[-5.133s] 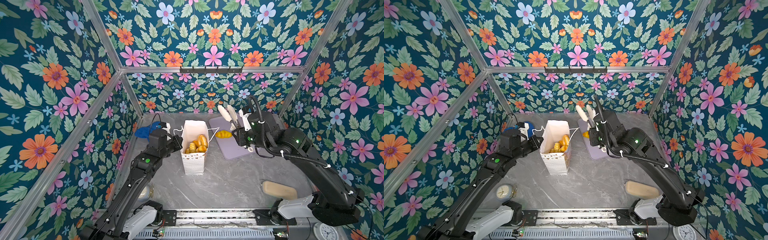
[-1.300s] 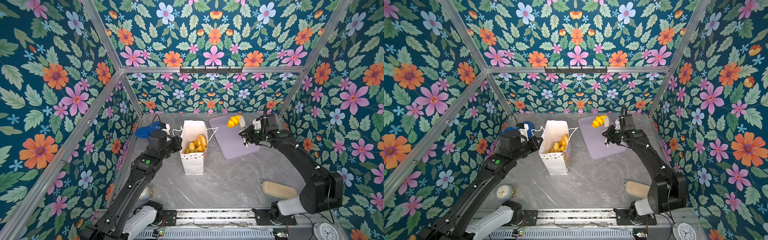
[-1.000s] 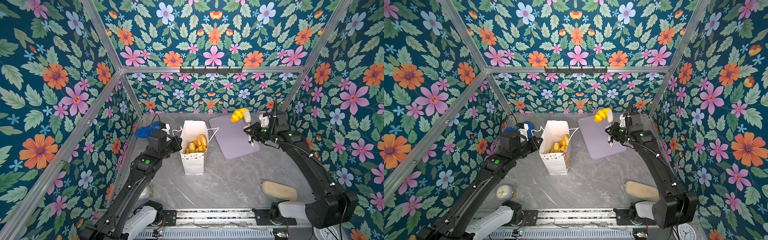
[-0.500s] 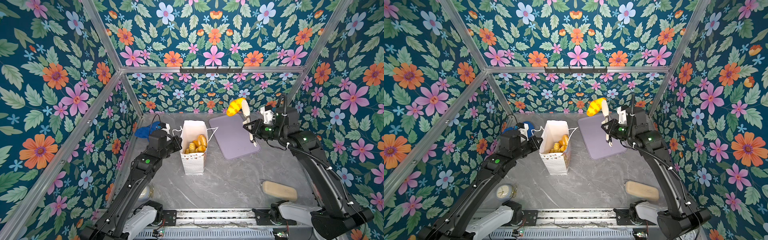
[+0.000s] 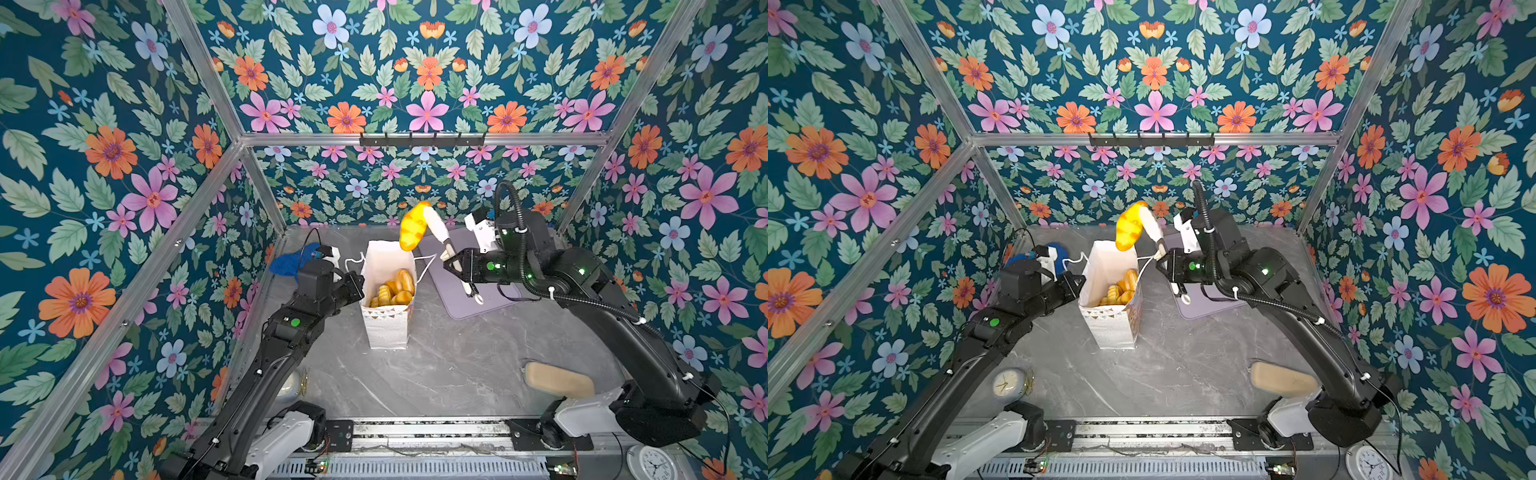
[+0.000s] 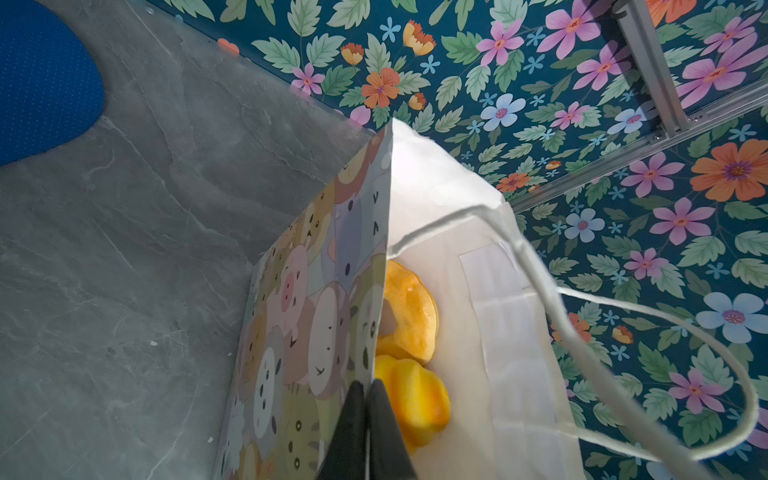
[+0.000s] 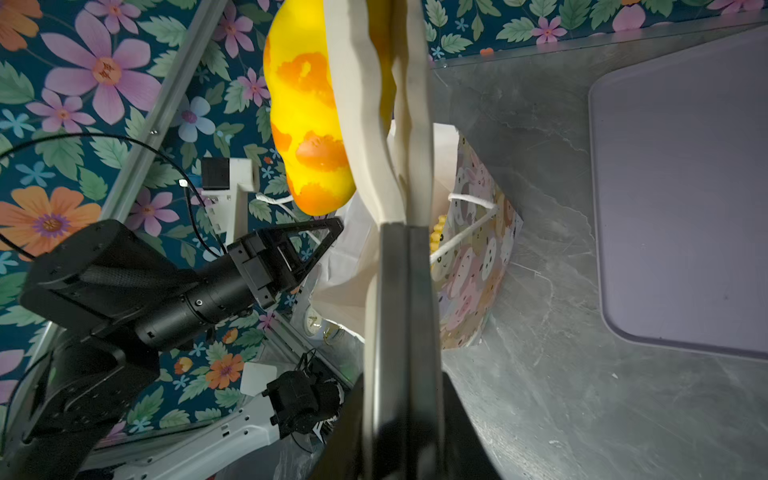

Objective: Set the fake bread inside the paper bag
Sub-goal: 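Lower the yellow bun into the bag and open the tongs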

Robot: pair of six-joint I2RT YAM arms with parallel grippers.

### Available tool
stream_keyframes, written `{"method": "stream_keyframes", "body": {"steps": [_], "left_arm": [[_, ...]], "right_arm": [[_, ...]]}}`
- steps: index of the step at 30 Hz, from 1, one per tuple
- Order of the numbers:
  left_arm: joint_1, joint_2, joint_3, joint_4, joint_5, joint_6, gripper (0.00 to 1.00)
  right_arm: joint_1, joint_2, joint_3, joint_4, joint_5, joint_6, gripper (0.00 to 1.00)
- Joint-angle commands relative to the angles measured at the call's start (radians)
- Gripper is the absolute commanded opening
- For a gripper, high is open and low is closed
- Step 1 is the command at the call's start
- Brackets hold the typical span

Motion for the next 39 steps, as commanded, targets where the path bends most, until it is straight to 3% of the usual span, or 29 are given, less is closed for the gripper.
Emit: {"method": "stream_keyframes", "body": {"steps": [1, 17, 25, 31, 39], "left_arm": [[0.000, 0.000, 0.004, 0.003, -0.004, 0.003, 0.08], [0.001, -0.001, 0.004, 0.001, -0.004, 0.005, 0.08], [0.001, -0.003, 0.013, -0.007, -0.004, 0.008, 0.09], [-0.001, -0.006, 0.023, -0.014, -0.001, 0.011, 0.18], [0.000, -0.017, 0.034, -0.027, 0.003, 0.018, 0.18]], "right_arm": [[0.045, 0.036, 0.036, -0.063, 0.077, -0.059, 0.11], [0.175, 0.196, 0.129, -0.235, 0.224, -0.139, 0.15], [0.178, 0.204, 0.142, -0.237, 0.223, -0.147, 0.25], [0.178, 0.208, 0.161, -0.232, 0.206, -0.152, 0.36], [0.177, 0.199, 0.189, -0.216, 0.206, -0.154, 0.34]]}}
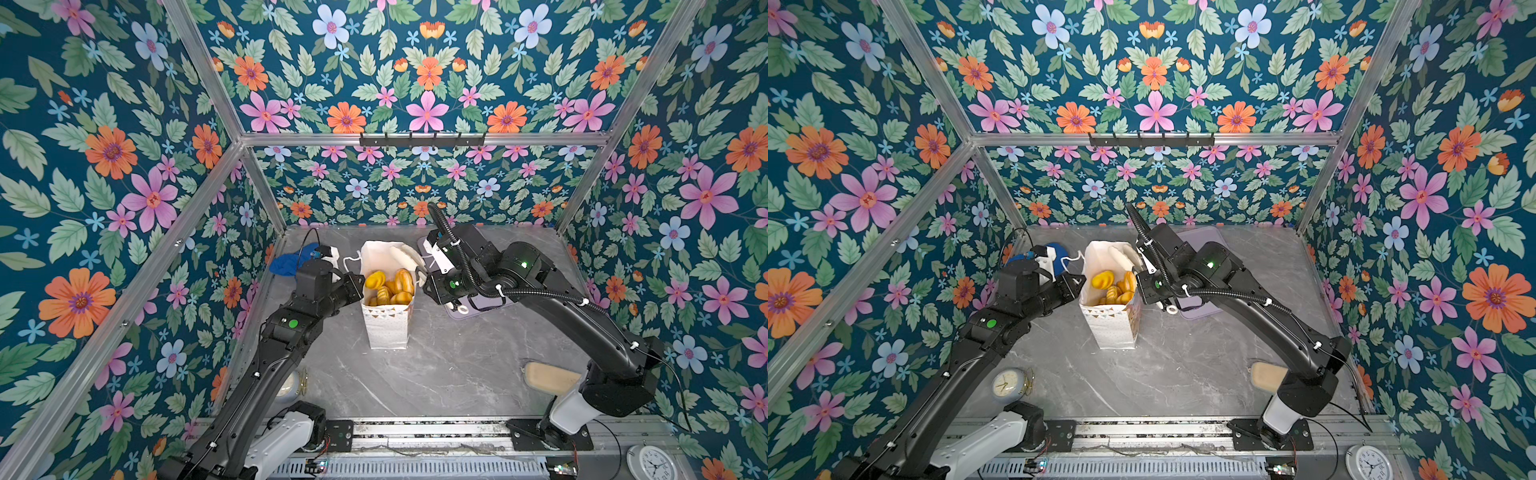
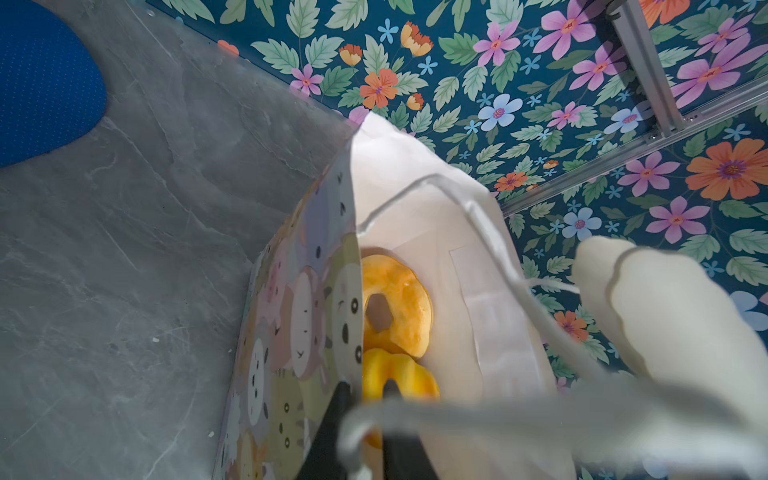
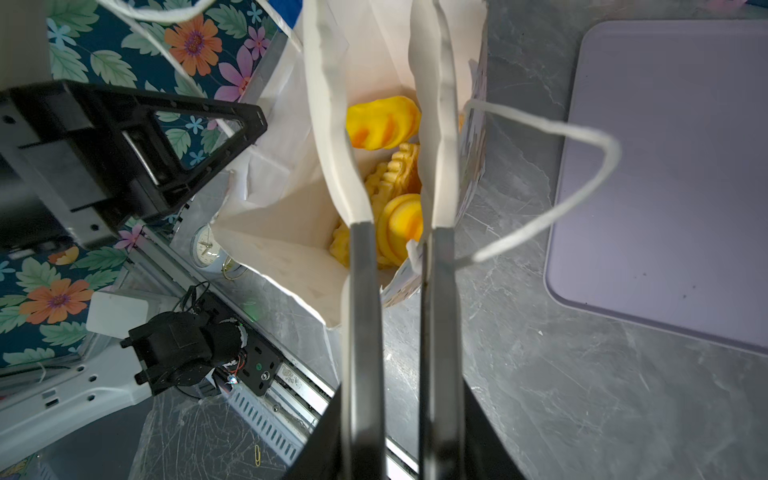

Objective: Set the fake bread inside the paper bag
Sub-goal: 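Lower the yellow bun into the bag and open the tongs, then release the bag handle with the left gripper while raising the tongs from the bag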

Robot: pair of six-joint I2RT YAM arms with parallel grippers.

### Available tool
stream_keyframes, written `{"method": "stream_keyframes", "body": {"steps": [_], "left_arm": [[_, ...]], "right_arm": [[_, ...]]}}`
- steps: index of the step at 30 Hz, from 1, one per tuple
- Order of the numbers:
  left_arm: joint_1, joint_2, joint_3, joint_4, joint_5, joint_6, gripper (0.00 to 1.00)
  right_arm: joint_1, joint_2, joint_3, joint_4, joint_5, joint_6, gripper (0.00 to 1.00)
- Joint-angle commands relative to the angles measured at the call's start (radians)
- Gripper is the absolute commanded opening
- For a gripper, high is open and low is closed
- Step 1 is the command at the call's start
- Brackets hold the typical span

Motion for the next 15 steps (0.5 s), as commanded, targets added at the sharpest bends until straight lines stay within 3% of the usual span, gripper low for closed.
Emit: {"method": "stream_keyframes", "body": {"steps": [1, 3, 8, 12, 13, 15], "left_arm": [[0.002, -0.007, 0.021, -0.001, 0.007, 0.021, 0.21], [0.001, -0.012, 0.033, -0.006, 0.014, 0.033, 0.30], [0.002, -0.036, 0.089, -0.052, 0.010, 0.078, 0.68], [0.003, -0.062, 0.150, -0.101, -0.021, 0.126, 0.86], [0.003, -0.070, 0.170, -0.115, -0.038, 0.142, 0.96], [0.002, -0.084, 0.209, -0.140, -0.081, 0.173, 1.00]], "right_arm": [[0.002, -0.009, 0.022, 0.019, 0.005, -0.008, 0.34], [0.001, -0.014, 0.034, 0.020, 0.015, -0.010, 0.34], [0.000, -0.040, 0.060, 0.025, 0.078, -0.026, 0.33], [-0.027, -0.084, 0.058, 0.024, 0.128, -0.041, 0.33], [-0.048, -0.104, 0.043, 0.030, 0.127, -0.040, 0.33], [-0.102, -0.154, -0.012, 0.057, 0.104, -0.029, 0.33]]}}
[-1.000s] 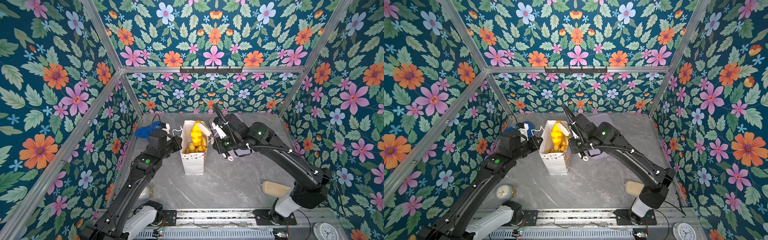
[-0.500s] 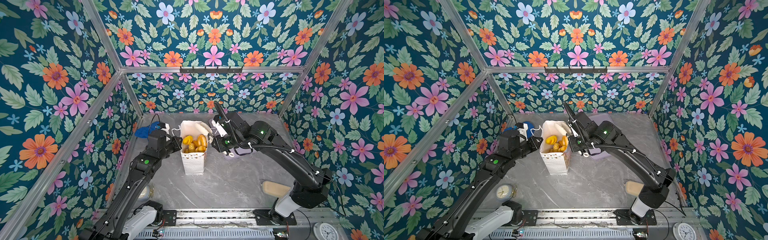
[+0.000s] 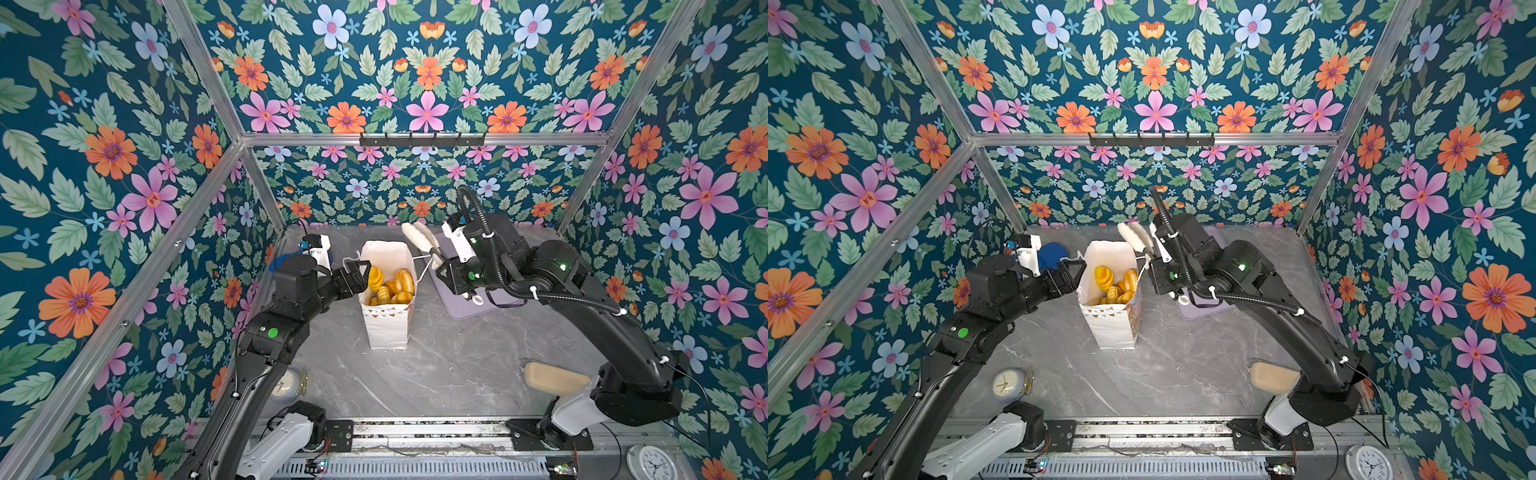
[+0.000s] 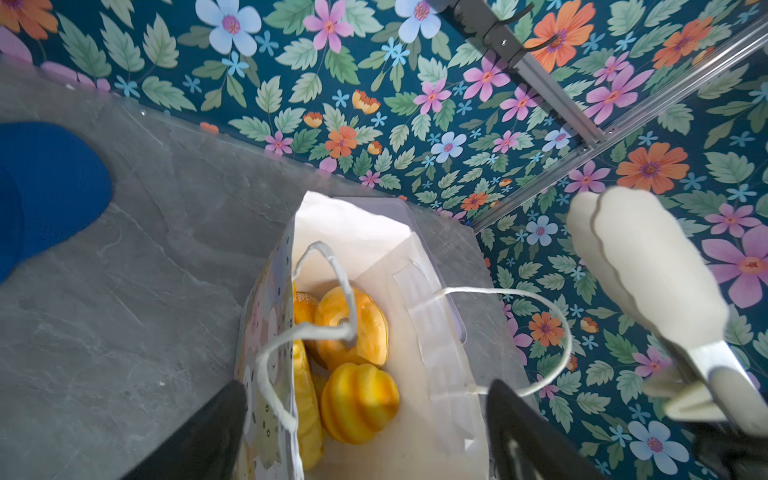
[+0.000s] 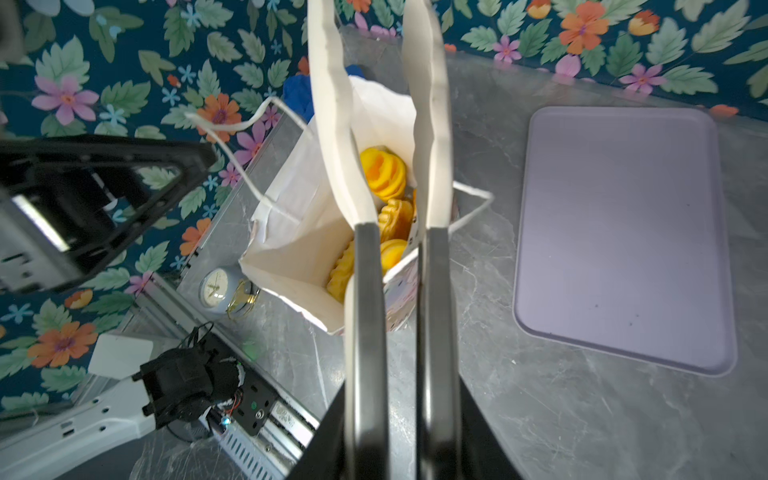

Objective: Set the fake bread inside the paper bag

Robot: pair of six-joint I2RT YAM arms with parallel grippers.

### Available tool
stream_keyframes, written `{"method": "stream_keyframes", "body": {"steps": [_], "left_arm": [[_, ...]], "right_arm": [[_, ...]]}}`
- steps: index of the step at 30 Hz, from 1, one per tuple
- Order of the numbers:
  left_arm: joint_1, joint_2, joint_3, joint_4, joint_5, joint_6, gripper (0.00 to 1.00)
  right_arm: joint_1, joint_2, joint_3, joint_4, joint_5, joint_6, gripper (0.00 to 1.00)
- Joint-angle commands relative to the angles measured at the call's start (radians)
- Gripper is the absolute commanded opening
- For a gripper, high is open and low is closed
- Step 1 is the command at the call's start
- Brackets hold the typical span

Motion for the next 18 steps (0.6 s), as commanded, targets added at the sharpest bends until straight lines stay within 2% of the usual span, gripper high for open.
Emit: {"method": "stream_keyframes", "body": {"steps": [1, 6, 11, 14, 18], "left_arm": [[0.002, -0.016, 0.059, -0.058, -0.094, 0.087, 1.00], [0.007, 0.008, 0.126, -0.126, -0.285, 0.143, 0.99], [0.055, 0.065, 0.126, -0.089, -0.324, 0.175, 0.99], [0.130, 0.103, 0.099, -0.033, -0.276, 0.176, 0.99], [0.285, 0.171, 0.034, 0.064, -0.108, 0.128, 0.99]], "right_arm": [[-0.074, -0.072, -0.068, 0.049, 0.004, 0.004, 0.33], [-0.268, -0.197, -0.263, 0.090, -0.040, 0.030, 0.33], [-0.516, -0.273, -0.506, 0.160, -0.072, 0.030, 0.34], [-0.694, -0.270, -0.648, 0.228, -0.107, 0.029, 0.34], [-0.900, -0.182, -0.766, 0.342, -0.159, 0.037, 0.34]]}}
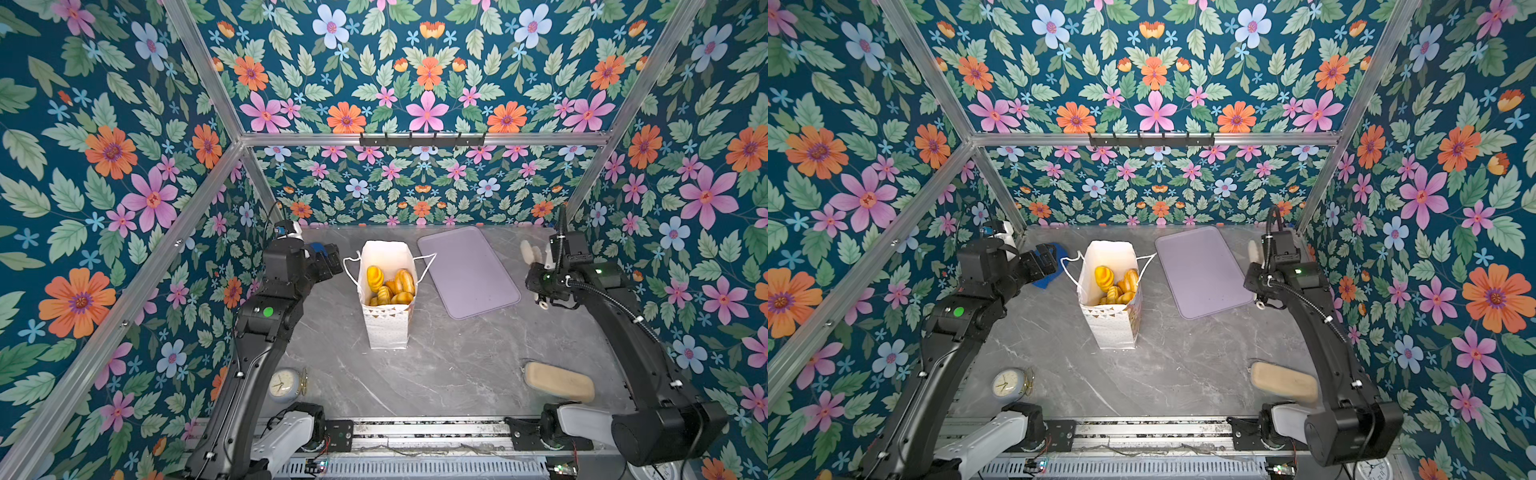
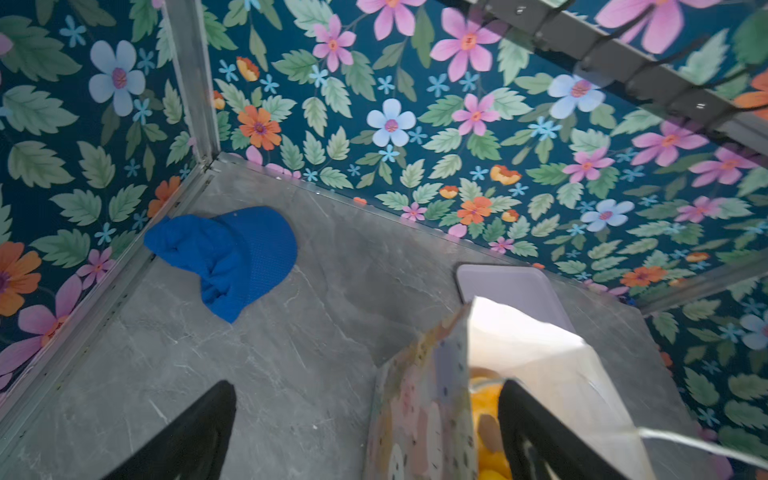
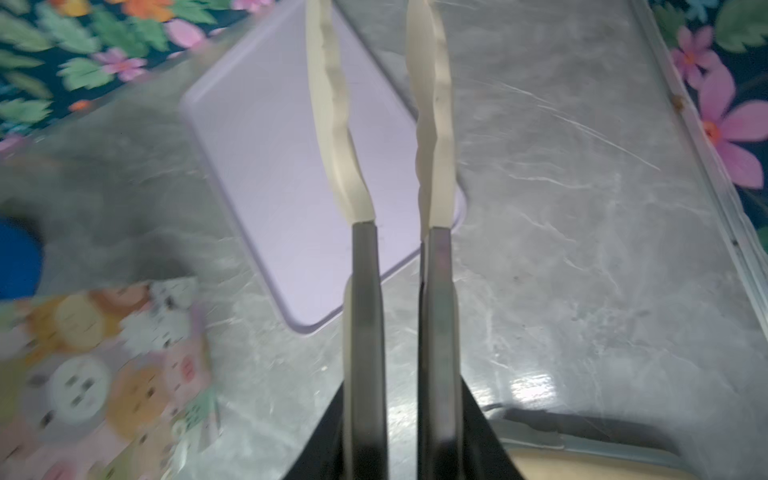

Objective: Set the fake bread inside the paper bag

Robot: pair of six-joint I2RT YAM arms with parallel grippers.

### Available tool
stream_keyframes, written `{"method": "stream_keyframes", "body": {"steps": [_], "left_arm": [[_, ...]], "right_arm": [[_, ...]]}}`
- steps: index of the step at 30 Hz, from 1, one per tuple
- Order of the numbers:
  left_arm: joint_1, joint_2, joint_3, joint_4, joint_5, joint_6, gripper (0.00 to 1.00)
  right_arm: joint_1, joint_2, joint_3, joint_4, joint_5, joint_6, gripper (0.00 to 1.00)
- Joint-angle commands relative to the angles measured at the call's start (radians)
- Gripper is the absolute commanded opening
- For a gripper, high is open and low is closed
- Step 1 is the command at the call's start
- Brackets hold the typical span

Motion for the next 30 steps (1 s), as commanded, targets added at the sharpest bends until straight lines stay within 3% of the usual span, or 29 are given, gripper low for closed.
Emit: {"method": "stream_keyframes", "body": {"steps": [1, 6, 10, 17, 22, 26, 30], "left_arm": [[0.088, 0.039, -0.050, 0.115, 0.129, -0.035, 0.99], [0.175, 0.097, -0.170, 0.256, 0.157, -0.065, 0.99], [0.210, 0.132, -0.241, 0.335, 0.180, -0.072, 0.99], [0.217, 0.105, -0.302, 0.392, 0.122, -0.072, 0.99], [0.218, 0.069, -0.372, 0.477, 0.046, -0.073, 1.00], [0.218, 0.082, -0.350, 0.437, 0.005, -0.075, 1.00], [0.211, 0.082, -0.361, 0.463, 0.015, 0.014, 1.00]], "right_arm": [[-0.108, 0.073, -0.052, 0.145, -0.055, 0.012, 0.34], [-0.156, 0.262, -0.024, 0.172, 0.038, -0.021, 0.35], [-0.192, 0.419, -0.015, 0.178, 0.049, -0.027, 0.35], [-0.221, 0.506, -0.058, 0.184, 0.067, -0.046, 0.43], [-0.239, 0.564, -0.085, 0.172, 0.042, -0.044, 0.57], [-0.246, 0.550, -0.121, 0.188, 0.038, -0.039, 0.72], [-0.248, 0.478, -0.150, 0.206, 0.042, -0.028, 0.85]]}}
